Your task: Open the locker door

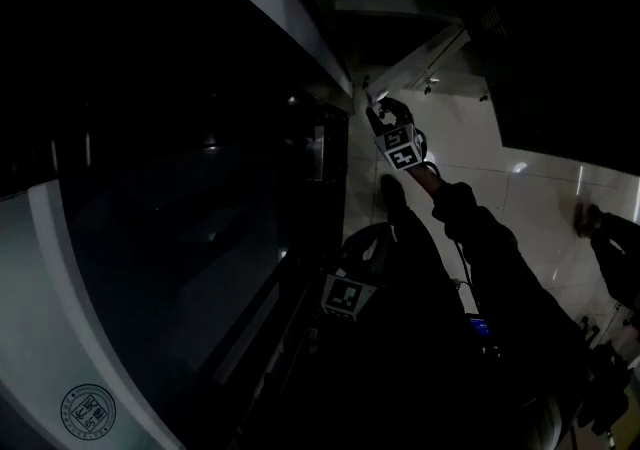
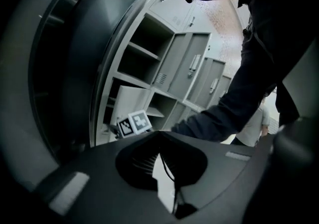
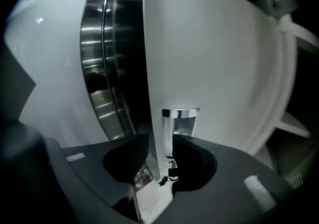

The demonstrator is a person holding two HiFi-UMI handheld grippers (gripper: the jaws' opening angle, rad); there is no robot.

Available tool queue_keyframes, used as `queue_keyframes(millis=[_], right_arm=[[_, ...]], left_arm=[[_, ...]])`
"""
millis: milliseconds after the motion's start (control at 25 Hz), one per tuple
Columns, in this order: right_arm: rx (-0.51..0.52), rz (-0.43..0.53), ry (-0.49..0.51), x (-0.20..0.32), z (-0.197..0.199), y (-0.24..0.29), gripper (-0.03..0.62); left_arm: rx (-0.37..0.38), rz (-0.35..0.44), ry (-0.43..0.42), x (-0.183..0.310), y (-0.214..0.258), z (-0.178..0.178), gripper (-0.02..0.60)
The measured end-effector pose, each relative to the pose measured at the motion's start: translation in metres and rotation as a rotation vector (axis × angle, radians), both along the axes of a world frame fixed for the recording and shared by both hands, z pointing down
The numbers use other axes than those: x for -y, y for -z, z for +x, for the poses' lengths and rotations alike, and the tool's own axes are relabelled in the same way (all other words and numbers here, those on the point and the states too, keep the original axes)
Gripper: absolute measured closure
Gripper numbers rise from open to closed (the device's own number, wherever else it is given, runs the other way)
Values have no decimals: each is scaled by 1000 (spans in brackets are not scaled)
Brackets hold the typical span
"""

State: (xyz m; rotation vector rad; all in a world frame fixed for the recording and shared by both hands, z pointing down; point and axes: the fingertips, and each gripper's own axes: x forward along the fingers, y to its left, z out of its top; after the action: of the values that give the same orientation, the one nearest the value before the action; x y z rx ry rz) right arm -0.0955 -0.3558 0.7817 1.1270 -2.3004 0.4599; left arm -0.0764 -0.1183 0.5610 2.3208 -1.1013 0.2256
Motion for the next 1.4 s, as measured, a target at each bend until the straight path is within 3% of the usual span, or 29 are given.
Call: queue_keyframes(millis=[160, 320, 400, 520, 600, 840, 960, 1120, 1400], right_arm=[[-54, -36, -85, -54, 79, 3, 466], [-180, -107, -6, -81, 130, -5, 454], [-194, -164, -30, -85, 142, -3, 450], [-66, -231, -213, -107, 150, 17, 459], [44, -224, -261, -146, 145, 39, 459], [163, -140, -99, -358, 107, 112, 469], [137, -60, -78, -447, 122, 162, 526], [111, -11, -113, -518, 160, 201, 592], [160, 17, -137, -594, 228, 218, 592]], left_arm=[[-14, 63, -25, -34, 15, 4, 566], [-3, 103, -16, -86, 32, -2, 566], [0, 120, -3, -114, 37, -6, 566], [6, 146, 3, -160, 43, -11, 566], [-5, 152, 12, -190, 47, -11, 566], [-56, 116, 63, -249, 45, -9, 566], [-54, 120, 13, -265, 46, 14, 566], [-52, 118, -70, -287, 50, 56, 566], [-42, 73, -166, -341, 41, 160, 566]])
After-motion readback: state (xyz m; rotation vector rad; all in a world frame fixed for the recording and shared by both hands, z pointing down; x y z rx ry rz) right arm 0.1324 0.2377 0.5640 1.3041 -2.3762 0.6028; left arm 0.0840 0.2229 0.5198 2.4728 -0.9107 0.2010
